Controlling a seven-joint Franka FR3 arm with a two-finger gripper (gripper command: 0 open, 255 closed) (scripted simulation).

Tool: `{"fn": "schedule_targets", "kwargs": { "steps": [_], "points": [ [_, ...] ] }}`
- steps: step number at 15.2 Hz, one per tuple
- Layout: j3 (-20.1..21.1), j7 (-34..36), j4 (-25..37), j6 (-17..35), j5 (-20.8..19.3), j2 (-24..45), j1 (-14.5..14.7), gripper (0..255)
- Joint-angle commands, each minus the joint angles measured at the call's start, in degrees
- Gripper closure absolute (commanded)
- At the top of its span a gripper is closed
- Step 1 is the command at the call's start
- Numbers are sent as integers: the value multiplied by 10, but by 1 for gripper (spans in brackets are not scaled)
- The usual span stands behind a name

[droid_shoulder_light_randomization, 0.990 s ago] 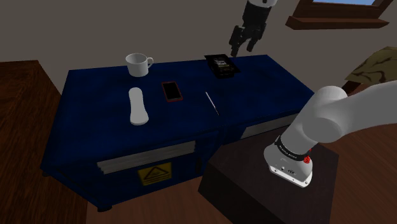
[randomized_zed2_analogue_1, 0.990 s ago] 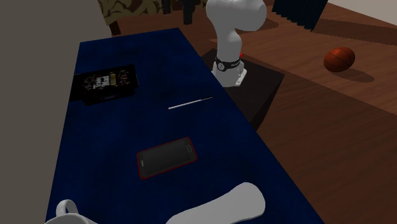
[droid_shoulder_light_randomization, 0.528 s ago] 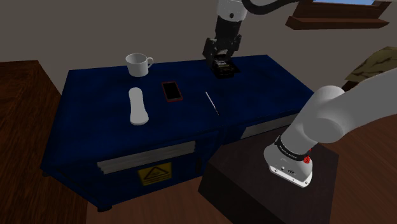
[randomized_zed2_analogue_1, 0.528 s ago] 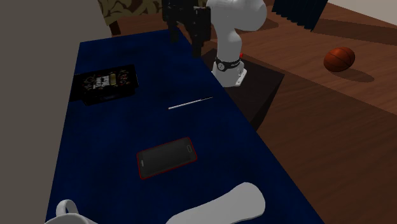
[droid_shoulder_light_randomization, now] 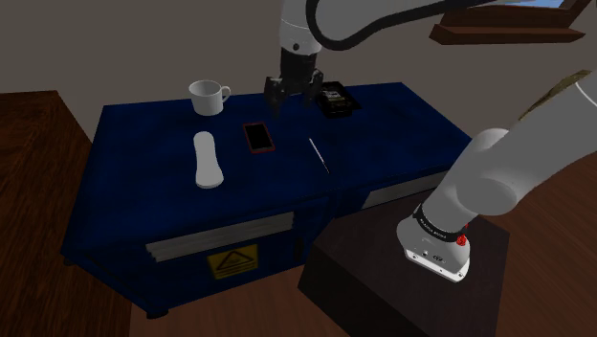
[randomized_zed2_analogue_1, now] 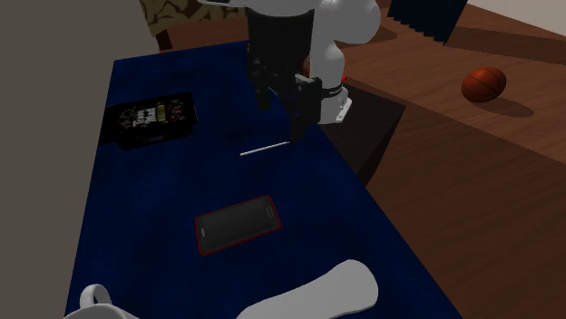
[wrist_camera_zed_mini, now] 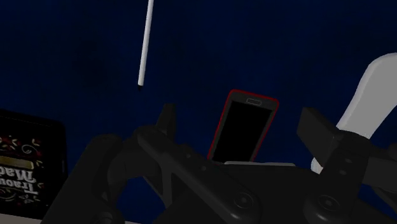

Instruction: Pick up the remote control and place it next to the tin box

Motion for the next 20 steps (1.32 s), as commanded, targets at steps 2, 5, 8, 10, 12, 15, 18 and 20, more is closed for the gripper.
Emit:
{"fn": "schedule_targets", "kwargs": {
  "steps": [2, 5, 8, 10, 12, 15, 18, 20],
  "points": [
    [23, 47, 42, 21, -13, 65, 3, 0],
    [40, 93, 88, 36, -33, 130, 9, 0],
    [51, 138, 141, 45, -58, 198, 20, 0],
    [55, 168, 181, 48, -76, 245, 30, 0],
    [56, 195, 225, 47, -94, 292, 42, 0],
    [52, 230, 299, 39, -119, 363, 65, 0],
    [45, 260, 384, 24, -139, 437, 92, 0],
    [44, 261, 383, 29, -141, 442, 93, 0]
  ]
}}
